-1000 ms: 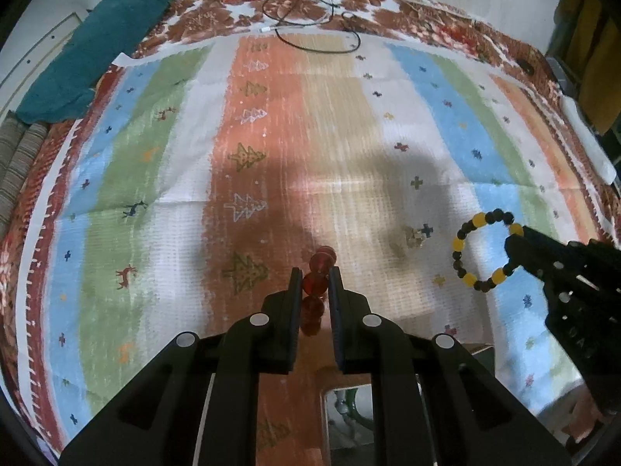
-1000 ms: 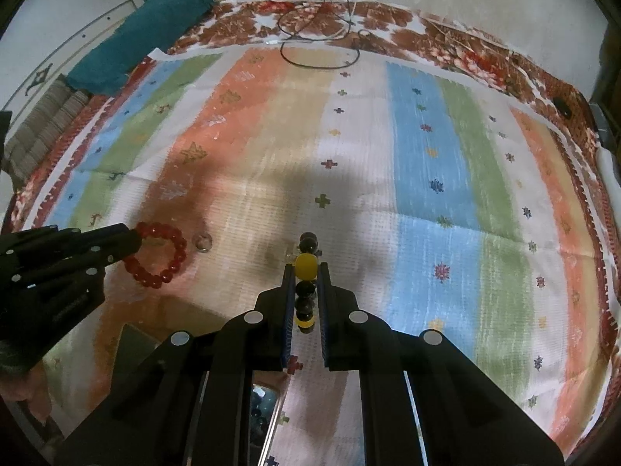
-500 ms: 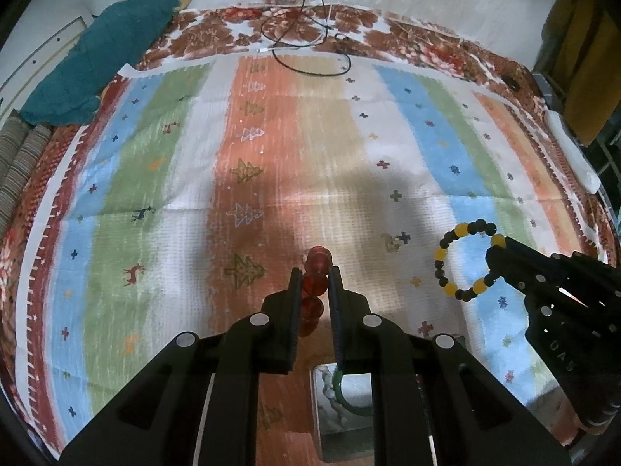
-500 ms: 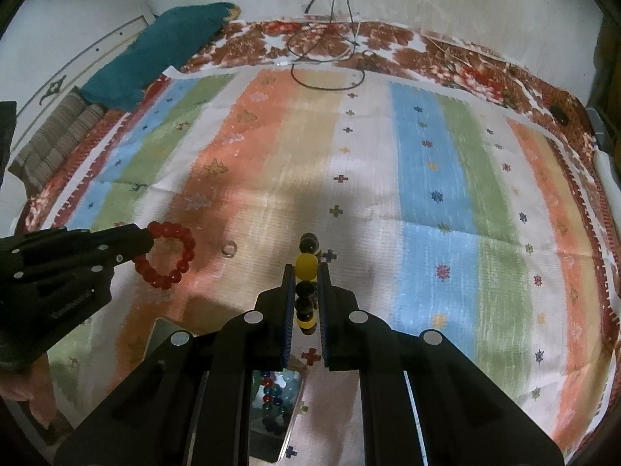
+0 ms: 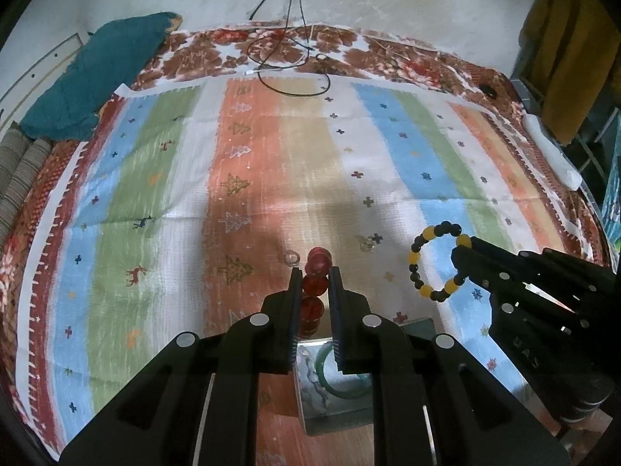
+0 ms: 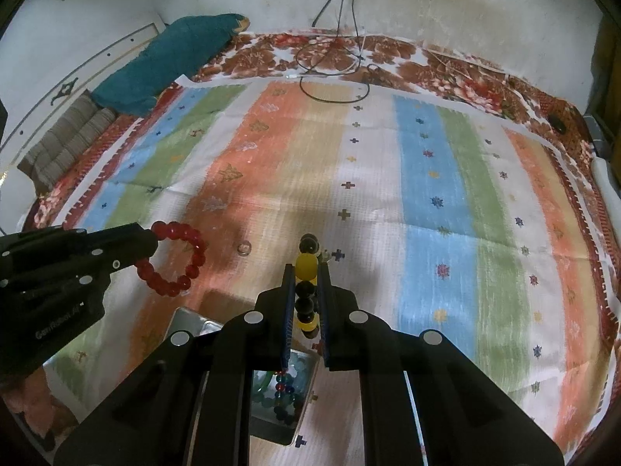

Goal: Organize jewelry
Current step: 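Carry the red bracelet with the left tool while the right tool carries the yellow-black bracelet into the tin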

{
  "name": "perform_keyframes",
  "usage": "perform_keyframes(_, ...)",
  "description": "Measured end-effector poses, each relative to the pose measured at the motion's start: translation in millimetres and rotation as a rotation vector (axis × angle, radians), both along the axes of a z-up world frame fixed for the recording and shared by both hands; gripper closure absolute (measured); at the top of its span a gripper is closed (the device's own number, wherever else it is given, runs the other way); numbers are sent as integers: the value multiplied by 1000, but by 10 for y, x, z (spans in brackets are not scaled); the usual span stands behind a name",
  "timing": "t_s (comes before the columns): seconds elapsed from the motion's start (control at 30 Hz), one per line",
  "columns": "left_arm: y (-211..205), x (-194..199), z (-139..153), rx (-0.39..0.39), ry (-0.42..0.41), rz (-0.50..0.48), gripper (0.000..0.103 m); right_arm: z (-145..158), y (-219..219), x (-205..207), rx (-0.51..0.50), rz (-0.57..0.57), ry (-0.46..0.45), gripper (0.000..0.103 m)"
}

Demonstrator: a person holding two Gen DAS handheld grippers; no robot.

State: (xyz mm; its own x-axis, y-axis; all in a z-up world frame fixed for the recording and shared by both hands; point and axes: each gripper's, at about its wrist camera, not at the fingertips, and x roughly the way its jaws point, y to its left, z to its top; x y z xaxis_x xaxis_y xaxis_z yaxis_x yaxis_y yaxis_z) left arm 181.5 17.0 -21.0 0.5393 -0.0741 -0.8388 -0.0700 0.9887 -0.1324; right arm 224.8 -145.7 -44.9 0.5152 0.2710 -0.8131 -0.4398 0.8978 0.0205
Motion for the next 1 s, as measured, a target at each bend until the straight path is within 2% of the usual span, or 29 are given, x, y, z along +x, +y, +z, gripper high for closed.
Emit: perform_keyframes(1.0, -196, -554, 113, 5, -54, -56, 90, 62, -105, -570, 19, 32, -36, 91)
